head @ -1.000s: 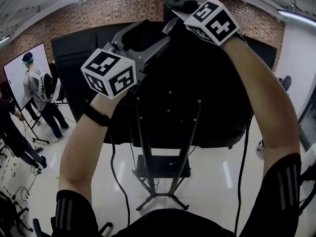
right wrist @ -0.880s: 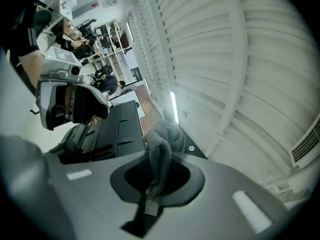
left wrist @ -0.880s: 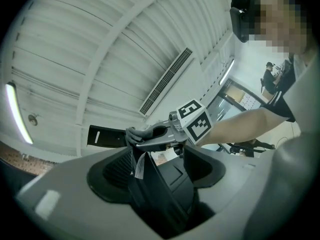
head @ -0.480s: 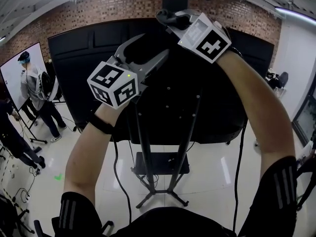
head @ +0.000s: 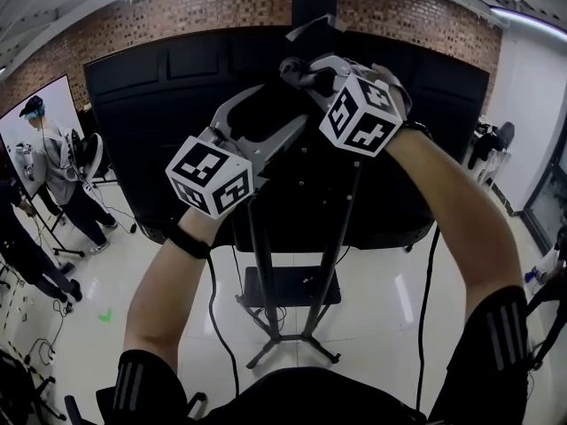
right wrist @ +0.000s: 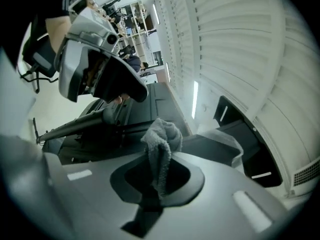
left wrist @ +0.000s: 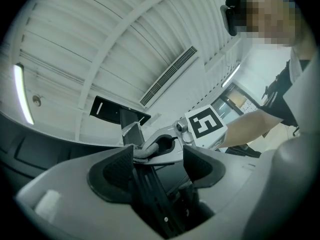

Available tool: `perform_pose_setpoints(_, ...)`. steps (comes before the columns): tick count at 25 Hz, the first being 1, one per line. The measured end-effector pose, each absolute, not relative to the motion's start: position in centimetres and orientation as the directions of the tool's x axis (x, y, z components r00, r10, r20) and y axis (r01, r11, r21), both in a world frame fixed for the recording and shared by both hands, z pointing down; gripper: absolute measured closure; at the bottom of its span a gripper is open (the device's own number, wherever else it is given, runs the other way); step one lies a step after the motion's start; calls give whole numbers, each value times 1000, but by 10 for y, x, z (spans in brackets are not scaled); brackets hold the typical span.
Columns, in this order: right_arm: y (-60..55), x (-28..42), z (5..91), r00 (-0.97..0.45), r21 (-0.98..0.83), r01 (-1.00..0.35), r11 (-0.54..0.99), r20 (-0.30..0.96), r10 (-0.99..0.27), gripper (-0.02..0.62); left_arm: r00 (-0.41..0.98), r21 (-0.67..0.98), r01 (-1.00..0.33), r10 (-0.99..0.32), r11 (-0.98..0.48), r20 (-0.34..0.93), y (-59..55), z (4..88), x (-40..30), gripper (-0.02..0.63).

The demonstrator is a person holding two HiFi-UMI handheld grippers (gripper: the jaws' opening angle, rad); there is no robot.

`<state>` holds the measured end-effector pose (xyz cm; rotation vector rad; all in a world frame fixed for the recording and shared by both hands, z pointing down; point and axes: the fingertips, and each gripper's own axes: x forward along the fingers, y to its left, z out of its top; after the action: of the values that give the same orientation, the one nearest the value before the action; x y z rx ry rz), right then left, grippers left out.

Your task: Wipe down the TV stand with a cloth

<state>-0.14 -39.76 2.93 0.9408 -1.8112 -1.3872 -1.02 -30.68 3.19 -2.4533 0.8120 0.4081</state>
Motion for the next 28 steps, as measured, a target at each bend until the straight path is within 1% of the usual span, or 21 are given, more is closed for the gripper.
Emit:
perform_pose_setpoints(5,-401,-1,69,-472,984,-67,162,112,-874,571,768,-341,-624,-473,-703,-432,-300,55,-14,282)
perform_pose_setpoints(8,-403,0,87,-451,988,-41,150,116,-885,571,761,-325,-633,-488,-703,-428,-298,74,-15,282)
perform_pose_setpoints(17,-399,0,102,-417,997,-24,67,51,-907,568,760,-289,-640,-530,-712,-377,-301,129,-17,282)
perform_pose_setpoints(22,-400,-2,139,-382,992,127,11,59,-922,571,763,-279,-638,-540,-718,-355,-302,152,-17,282)
perform_pose_setpoints(26,-399,0,170,-357,992,109,56,92,-930,571,761,-256,-641,-555,-723,-336,-306,171,-20,282)
perform_pose_setpoints(28,-399,1,181,-352,990,138,31,78,-933,568,760,-241,-641,-560,-728,-329,-308,180,-21,282)
